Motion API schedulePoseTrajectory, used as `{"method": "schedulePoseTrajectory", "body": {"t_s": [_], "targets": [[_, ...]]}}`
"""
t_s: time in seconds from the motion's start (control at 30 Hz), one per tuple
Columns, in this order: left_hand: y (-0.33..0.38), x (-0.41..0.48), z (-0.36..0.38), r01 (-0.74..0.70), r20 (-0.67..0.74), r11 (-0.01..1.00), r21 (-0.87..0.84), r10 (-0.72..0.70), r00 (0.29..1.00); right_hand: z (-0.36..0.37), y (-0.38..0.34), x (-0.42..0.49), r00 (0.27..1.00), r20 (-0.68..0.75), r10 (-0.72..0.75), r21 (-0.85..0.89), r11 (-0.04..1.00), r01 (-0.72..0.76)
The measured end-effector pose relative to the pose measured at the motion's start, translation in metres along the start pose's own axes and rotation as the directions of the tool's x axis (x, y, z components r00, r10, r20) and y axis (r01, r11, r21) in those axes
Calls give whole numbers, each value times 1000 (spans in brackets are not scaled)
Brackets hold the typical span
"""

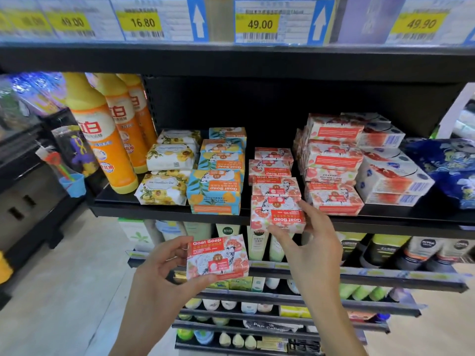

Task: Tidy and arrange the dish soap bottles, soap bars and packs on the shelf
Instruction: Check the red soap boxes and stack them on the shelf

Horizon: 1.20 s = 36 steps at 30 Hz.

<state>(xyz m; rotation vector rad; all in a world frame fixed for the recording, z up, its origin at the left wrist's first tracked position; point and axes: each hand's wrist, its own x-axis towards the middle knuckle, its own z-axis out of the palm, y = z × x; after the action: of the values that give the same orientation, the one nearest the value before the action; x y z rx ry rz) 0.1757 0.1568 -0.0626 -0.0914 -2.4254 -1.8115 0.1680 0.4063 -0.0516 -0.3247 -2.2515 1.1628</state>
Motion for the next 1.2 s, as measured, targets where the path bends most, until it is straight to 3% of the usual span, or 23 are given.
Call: {"method": "schedulePoseTrajectory", "body": {"t_s": [0.1, 0.3, 0.53, 0.63, 0.7, 0.77, 0.87, 1.0, 1.2], "targets": [[0, 2, 1, -9, 8, 1000, 9, 9, 1000, -5, 5, 0, 999, 32, -18, -16, 1000, 18], [4, 4, 5, -13, 32, 1000, -8, 14, 999, -4, 0, 13, 999, -37, -25, -27, 999, 24], [9, 7, 12, -49, 57, 998, -43, 52, 997, 3, -4, 33, 991, -99, -89, -169, 983, 72], [12, 9, 17, -50, 56, 998, -50, 53, 997, 0, -7, 30, 990, -79, -121, -131, 985, 110], [15, 10, 20, -51, 61, 998, -48, 54, 997, -12, -13, 22, 986, 16, -164, 33, 986, 163], [19, 13, 25, -60, 68, 997, -43, 63, 996, -29, -24, 14, 949, 240, -203, 177, 971, 163], [25, 18, 31, -111, 82, 993, -43, 114, 990, -42, -33, 12, 790, 584, -187, 74, 981, 178], [34, 24, 40, -181, 104, 982, -49, 185, 977, -40, -27, 19, 762, 607, -225, -36, 950, 310], [35, 27, 46, -242, 104, 970, -33, 244, 964, -46, -27, 24, 771, 594, -227, -72, 940, 332]]}}
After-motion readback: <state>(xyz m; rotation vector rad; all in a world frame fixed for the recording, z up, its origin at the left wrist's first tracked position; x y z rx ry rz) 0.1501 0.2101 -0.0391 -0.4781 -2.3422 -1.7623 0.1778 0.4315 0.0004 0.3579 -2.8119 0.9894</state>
